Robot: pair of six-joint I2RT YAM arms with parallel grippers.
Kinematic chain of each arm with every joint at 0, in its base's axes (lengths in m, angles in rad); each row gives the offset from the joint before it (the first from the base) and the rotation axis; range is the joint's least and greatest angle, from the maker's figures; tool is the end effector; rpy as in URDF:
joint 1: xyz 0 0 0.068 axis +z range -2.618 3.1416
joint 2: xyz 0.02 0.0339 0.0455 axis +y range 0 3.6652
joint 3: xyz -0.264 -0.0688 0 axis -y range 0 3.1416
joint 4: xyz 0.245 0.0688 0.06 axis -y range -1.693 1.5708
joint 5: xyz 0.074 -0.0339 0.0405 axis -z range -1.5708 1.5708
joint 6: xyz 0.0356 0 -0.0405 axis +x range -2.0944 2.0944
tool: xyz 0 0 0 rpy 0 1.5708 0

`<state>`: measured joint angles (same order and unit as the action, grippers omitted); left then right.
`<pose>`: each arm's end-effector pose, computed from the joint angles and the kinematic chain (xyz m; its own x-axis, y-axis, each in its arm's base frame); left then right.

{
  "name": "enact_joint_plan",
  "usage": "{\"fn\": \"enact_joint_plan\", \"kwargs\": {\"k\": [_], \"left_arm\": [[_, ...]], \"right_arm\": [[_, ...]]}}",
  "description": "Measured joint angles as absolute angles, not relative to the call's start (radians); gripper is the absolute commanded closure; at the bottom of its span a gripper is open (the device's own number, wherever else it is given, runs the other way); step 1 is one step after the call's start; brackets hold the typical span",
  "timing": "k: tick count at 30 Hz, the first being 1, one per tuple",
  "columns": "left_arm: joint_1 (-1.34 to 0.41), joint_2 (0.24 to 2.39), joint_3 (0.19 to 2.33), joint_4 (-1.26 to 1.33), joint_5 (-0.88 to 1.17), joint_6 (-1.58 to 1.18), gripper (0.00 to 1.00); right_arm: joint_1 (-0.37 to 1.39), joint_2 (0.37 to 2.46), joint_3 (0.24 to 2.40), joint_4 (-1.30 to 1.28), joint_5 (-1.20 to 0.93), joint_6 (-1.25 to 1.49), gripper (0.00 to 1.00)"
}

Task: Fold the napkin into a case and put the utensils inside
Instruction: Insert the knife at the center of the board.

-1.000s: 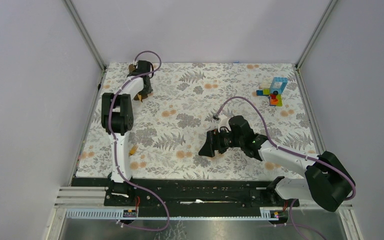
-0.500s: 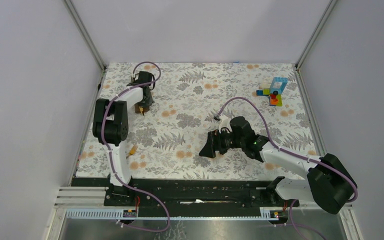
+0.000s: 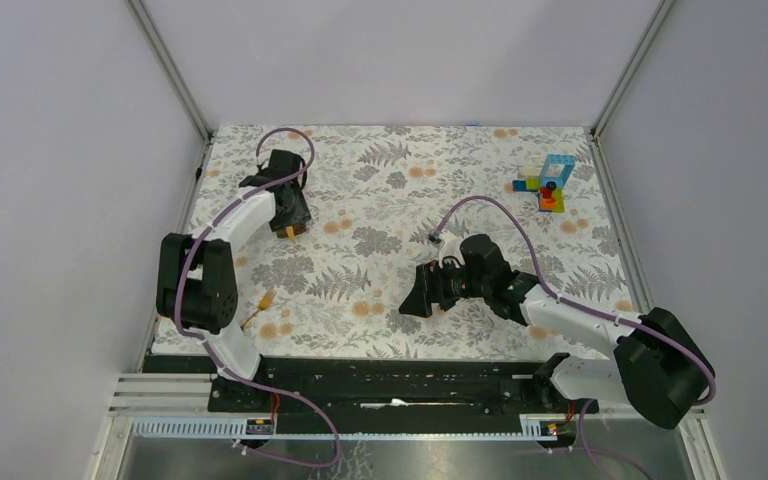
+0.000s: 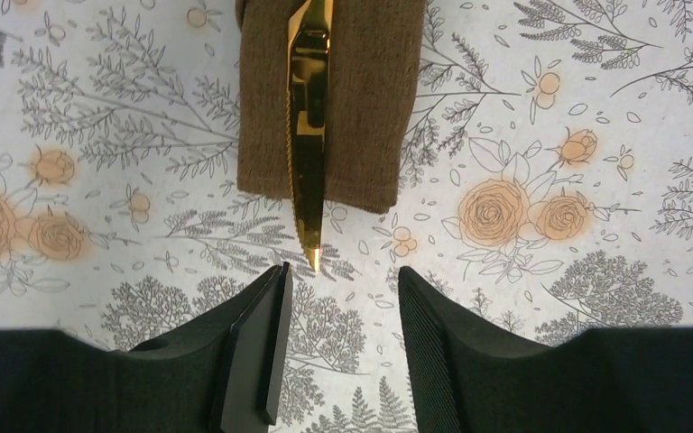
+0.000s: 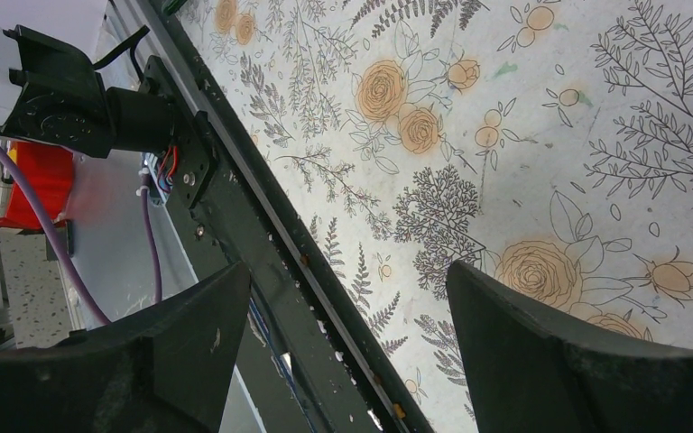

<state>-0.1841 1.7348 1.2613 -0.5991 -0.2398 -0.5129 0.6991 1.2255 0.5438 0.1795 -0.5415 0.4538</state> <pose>0.3559 -0.0577 0.2203 -0.7850 -0.3387 -0.5187 -0.3660 0.9291 -0.0527 0.1798 0.1751 0.2038 -0.7245 -0.1183 -0.6790 -0.6449 0.4640 0.6072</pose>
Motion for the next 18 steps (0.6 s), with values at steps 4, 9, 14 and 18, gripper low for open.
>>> {"fn": "enact_joint_plan", "kwargs": {"k": [4, 9, 14, 18], "left_arm": [[-0.179, 1.708, 1.230, -0.605, -0.227, -0.556, 0.57], [-0.165, 1.732, 1.199, -0.612, -0.215, -0.582, 0.59], [-0.147, 1.768, 1.195, -0.602, -0.209, -0.585, 0.64], [-0.140, 1.798, 1.194, -0.581, -0.206, -0.585, 0.64]], "right_arm": [[0.699, 1.225, 0.541, 0.190, -0.543, 0.458, 0.13], [0.699, 1.223, 0.540, 0.193, -0.542, 0.458, 0.12], [0.699, 1.214, 0.538, 0.192, -0.542, 0.458, 0.12], [0.699, 1.213, 0.538, 0.192, -0.542, 0.458, 0.12]]}}
